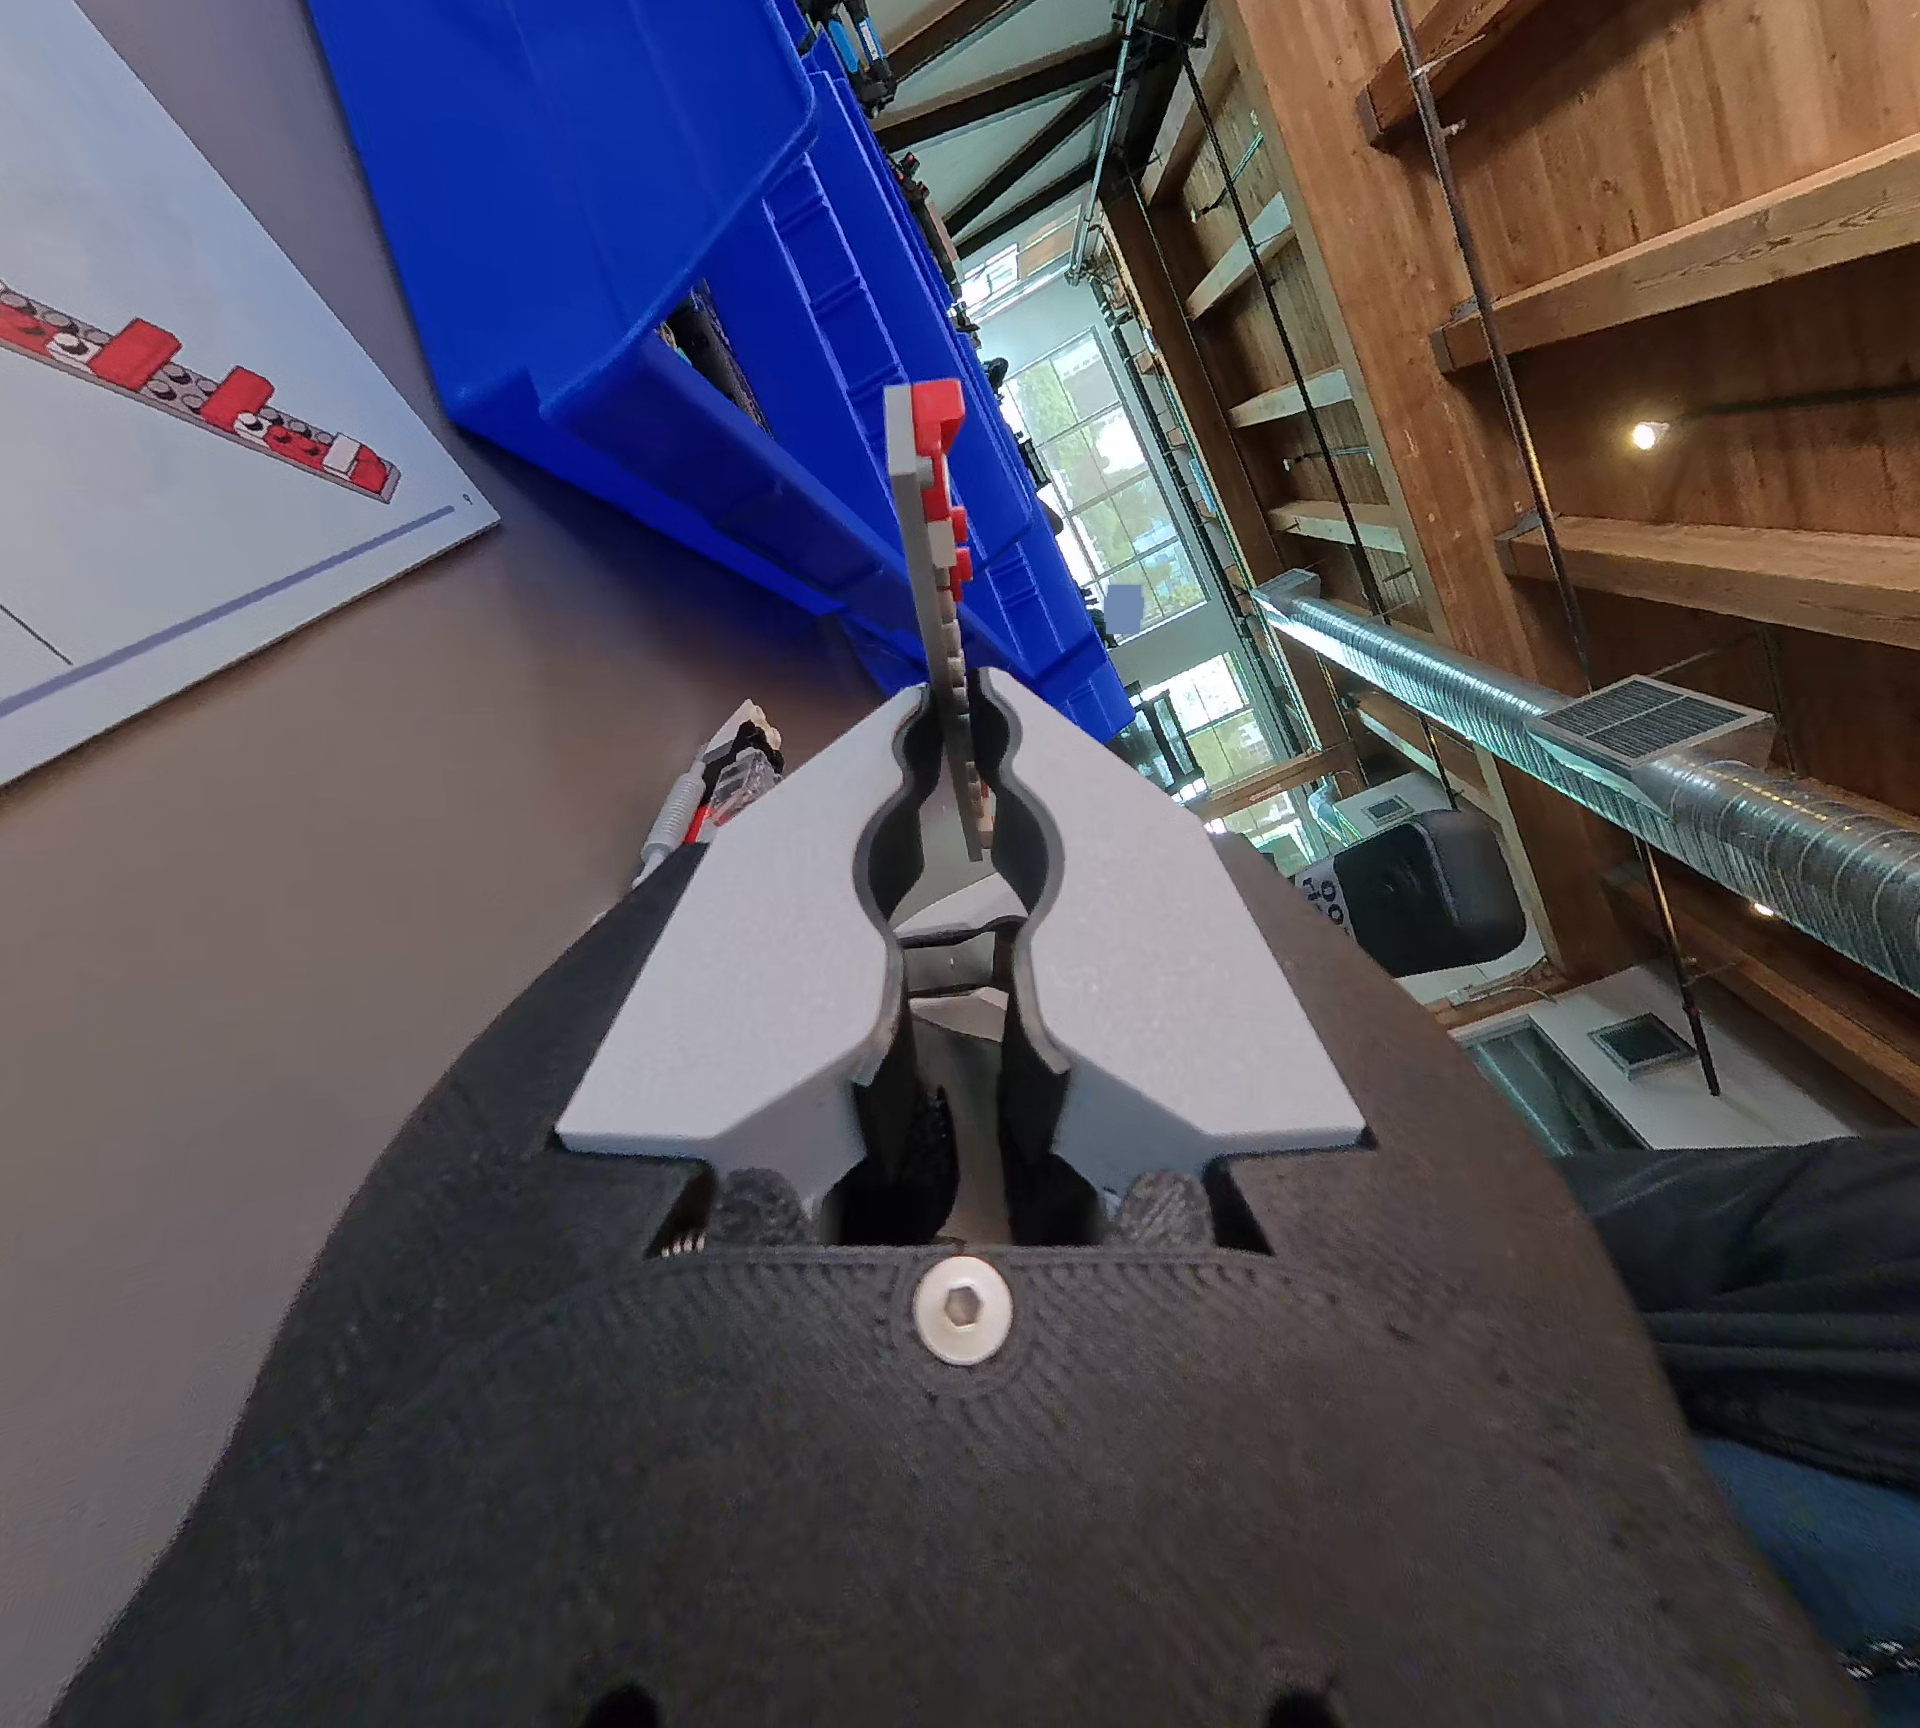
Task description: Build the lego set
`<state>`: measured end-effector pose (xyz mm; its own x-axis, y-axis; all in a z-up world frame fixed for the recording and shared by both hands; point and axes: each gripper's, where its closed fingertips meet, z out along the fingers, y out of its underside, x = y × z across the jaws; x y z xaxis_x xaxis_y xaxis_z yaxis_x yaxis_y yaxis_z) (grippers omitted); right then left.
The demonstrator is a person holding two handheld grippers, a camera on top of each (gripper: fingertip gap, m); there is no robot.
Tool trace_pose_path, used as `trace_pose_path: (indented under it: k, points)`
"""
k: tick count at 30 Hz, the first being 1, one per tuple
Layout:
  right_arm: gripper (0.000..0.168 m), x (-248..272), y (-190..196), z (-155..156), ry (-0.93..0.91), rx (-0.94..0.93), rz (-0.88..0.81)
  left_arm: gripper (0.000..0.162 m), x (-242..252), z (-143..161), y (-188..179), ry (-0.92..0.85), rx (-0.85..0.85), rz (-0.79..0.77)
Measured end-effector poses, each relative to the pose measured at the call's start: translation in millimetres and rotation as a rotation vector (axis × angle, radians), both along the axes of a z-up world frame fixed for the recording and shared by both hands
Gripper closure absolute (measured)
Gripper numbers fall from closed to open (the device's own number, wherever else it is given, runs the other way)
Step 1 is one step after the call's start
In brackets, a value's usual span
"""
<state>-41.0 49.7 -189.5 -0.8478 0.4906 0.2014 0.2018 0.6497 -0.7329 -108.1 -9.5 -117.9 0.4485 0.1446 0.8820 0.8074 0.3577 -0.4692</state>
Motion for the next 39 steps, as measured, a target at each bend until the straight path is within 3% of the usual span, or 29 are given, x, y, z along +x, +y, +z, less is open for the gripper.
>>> trace_pose_path:
  k: [18,27,39]
  points:
    - [0.152,-11.0,9.1,-0.8,0.01,0.02,-0.022,0.158,0.5,-2.1,1.5,-0.003,-0.009,-0.005]
    - [0.14,-22.7,4.2,4.8,-0.022,-0.046,0.192,0.158,0.0,-2.7,-0.2,-0.07,0.054,-0.011]
    - [0.143,-13.7,-4.9,-4.3,-0.142,-0.018,0.434,0.158,-0.7,-3.1,-1.8,-0.123,0.108,-0.015]
